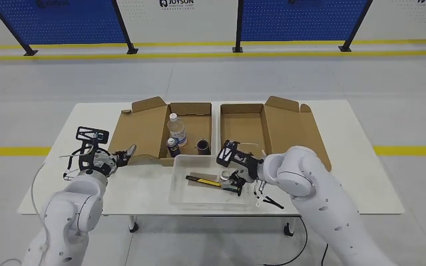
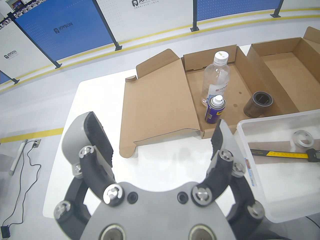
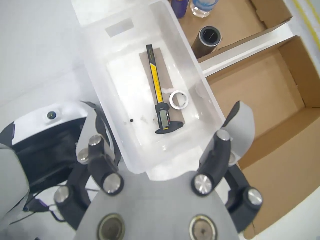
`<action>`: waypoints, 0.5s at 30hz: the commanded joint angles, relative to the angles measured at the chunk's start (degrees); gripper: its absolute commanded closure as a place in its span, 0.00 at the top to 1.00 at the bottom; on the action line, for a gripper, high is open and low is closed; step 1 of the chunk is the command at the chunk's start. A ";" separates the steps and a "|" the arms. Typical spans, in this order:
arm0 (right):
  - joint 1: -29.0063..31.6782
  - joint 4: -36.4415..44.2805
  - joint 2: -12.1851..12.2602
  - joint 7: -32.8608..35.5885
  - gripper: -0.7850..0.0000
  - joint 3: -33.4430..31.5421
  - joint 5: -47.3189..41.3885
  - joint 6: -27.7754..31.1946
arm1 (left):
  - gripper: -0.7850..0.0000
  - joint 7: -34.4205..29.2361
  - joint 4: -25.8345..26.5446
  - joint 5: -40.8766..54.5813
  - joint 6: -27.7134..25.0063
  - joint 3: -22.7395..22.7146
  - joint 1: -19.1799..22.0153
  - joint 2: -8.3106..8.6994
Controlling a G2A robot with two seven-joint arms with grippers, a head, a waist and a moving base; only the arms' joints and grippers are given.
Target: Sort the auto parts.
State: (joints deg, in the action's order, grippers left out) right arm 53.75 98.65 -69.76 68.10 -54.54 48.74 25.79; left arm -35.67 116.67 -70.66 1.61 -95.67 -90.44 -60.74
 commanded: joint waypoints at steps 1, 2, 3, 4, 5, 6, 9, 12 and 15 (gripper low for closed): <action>-3.65 -2.06 -0.73 4.73 1.00 2.74 -4.25 -0.94 | 1.00 0.00 0.00 0.00 0.00 0.00 0.00 0.00; -5.49 -3.57 -1.08 7.88 1.00 4.22 -5.06 -1.89 | 1.00 0.00 0.00 0.00 0.00 0.00 0.00 0.00; -7.35 -4.79 -1.50 10.57 1.00 5.83 -5.94 -2.56 | 1.00 0.00 0.00 0.00 0.00 0.00 0.00 0.00; -8.99 -6.15 -1.95 12.04 1.00 7.07 -7.12 -3.60 | 1.00 0.00 0.00 0.00 0.00 0.00 0.00 0.00; -10.31 -7.72 -2.41 12.84 1.00 8.11 -8.67 -4.97 | 1.00 0.00 0.00 0.00 0.00 0.00 0.00 0.00; -11.65 -9.14 -2.87 14.01 1.00 9.41 -9.67 -5.61 | 1.00 0.00 0.00 0.00 0.00 0.00 0.00 0.00; -15.09 -13.29 -4.20 15.52 1.00 12.81 -11.49 -7.15 | 1.00 0.00 0.00 0.00 0.00 0.00 0.00 0.00; -17.68 -17.37 -5.44 15.26 1.00 15.70 -12.57 -7.15 | 1.00 0.00 0.00 0.00 0.00 0.00 0.00 0.00; -19.75 -21.18 -6.71 14.84 1.00 18.70 -13.05 -6.25 | 1.00 0.00 0.00 0.00 0.00 0.00 0.00 0.00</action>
State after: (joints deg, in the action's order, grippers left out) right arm 34.70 78.76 -76.04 83.29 -36.85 35.90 19.07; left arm -35.67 116.67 -70.66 1.61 -95.67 -90.44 -60.74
